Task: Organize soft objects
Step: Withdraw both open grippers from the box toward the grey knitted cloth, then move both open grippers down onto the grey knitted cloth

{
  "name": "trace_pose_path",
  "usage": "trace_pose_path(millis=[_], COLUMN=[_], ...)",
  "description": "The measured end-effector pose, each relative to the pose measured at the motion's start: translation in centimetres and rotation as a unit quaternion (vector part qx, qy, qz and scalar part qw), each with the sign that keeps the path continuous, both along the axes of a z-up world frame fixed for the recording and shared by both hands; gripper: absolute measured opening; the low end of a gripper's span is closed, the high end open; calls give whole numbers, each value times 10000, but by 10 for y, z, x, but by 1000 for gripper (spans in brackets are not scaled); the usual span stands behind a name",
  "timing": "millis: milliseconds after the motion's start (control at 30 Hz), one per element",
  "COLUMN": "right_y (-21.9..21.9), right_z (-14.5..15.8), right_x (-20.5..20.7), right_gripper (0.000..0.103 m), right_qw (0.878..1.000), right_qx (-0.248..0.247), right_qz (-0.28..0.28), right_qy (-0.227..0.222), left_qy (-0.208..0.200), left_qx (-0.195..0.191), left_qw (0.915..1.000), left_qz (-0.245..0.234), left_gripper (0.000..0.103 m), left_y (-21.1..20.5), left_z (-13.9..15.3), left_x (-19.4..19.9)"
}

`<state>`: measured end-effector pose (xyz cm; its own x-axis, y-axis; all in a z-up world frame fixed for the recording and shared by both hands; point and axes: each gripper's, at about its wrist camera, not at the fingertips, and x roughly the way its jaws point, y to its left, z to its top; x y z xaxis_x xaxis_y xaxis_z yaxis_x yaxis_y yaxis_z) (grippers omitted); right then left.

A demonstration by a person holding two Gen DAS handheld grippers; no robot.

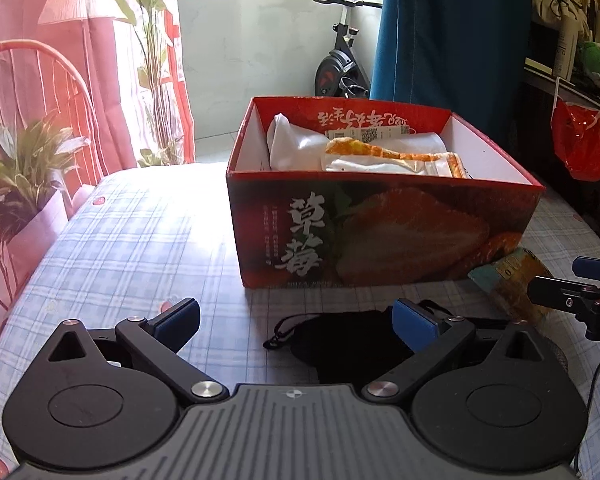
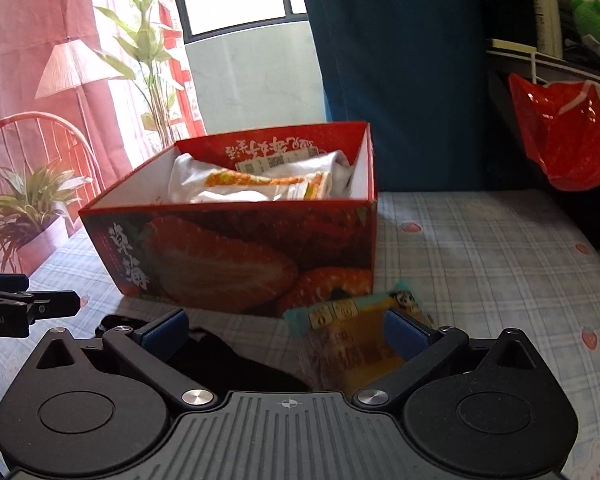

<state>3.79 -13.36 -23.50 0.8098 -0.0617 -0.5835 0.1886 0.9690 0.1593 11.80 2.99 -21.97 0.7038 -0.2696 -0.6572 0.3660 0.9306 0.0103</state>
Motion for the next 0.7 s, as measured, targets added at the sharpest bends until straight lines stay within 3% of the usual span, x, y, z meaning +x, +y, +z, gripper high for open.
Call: trace_pose_path(millis=[300, 700], right_y=[3, -6], right_z=[-23, -60], right_x=[-36, -41], right_gripper=[103, 103], right_qw=[9997, 9972], right_qx=[22, 99], right_qz=[223, -2], right_qy=[134, 747], left_qy=[413, 664], left_qx=[-298, -38], left_qw=[9987, 9978], left_qz=[-58, 27], left_gripper=[103, 103], left_y=[16, 12], left_z=[-35, -70], left_x=[-16, -12])
